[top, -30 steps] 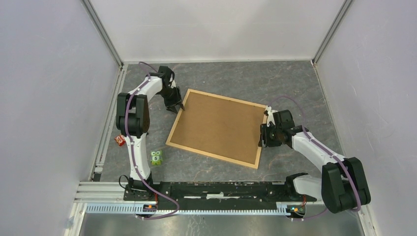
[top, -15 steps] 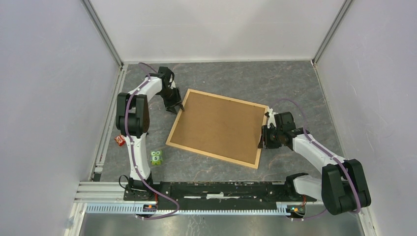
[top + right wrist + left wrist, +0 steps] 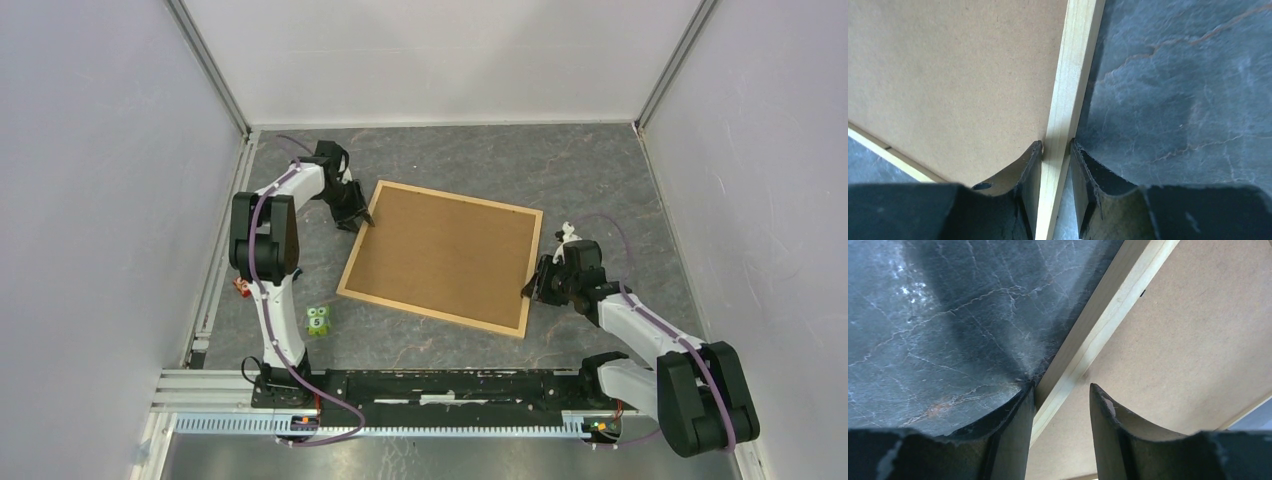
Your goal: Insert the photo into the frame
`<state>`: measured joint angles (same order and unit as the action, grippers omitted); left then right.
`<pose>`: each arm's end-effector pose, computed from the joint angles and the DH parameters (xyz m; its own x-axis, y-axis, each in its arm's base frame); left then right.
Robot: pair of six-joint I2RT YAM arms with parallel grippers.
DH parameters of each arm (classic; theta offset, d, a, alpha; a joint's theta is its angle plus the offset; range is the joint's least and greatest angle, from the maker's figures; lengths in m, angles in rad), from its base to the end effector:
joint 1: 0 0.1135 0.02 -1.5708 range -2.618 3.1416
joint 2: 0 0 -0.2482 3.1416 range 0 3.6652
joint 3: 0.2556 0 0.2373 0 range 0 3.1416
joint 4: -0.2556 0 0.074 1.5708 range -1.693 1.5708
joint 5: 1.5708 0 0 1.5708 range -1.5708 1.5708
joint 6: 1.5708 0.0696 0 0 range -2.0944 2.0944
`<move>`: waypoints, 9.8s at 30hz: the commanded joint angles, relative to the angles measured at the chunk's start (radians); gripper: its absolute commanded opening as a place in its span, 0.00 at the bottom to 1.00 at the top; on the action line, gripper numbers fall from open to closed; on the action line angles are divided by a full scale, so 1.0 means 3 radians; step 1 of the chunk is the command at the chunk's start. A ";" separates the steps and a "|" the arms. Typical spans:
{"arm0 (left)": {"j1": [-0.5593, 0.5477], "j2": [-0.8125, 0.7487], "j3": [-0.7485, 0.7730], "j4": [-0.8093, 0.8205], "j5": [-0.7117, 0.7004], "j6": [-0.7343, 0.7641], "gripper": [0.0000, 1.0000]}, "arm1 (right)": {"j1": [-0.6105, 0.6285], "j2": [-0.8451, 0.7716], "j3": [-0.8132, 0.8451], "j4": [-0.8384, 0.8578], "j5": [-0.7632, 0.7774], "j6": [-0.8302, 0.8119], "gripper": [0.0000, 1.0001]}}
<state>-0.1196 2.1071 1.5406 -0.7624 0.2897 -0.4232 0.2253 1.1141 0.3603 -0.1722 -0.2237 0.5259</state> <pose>0.4012 -0.0682 0.1177 -0.9538 -0.2818 -0.1045 -0.2297 0.9077 -0.3513 0.1957 0.0607 0.1095 -0.8483 0.3078 -0.4308 0.0903 0.8859 0.4551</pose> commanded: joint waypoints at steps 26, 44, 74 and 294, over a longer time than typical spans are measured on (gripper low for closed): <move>-0.0036 -0.0221 -0.0616 0.0056 -0.0121 0.0122 0.60 | 0.0013 -0.0465 0.0267 -0.0805 0.0299 -0.0676 0.48; -0.0036 -0.0193 -0.0610 0.0077 0.0006 0.0056 0.63 | 0.0009 -0.0121 0.0587 -0.0767 0.0383 -0.0691 0.32; -0.0041 -0.0179 -0.0650 0.0141 0.0163 -0.0011 0.63 | 0.0011 0.0378 0.0368 -0.0469 0.0613 -0.0736 0.30; -0.0031 -0.0038 -0.0252 0.0330 0.0136 -0.0347 0.81 | -0.0272 0.2767 0.3274 -0.1414 0.0587 -0.1179 0.35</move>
<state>-0.1188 2.0583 1.4818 -0.6777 0.3214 -0.5117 0.1478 1.9263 1.3739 -0.6300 -0.0589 0.1749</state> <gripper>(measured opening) 0.810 0.368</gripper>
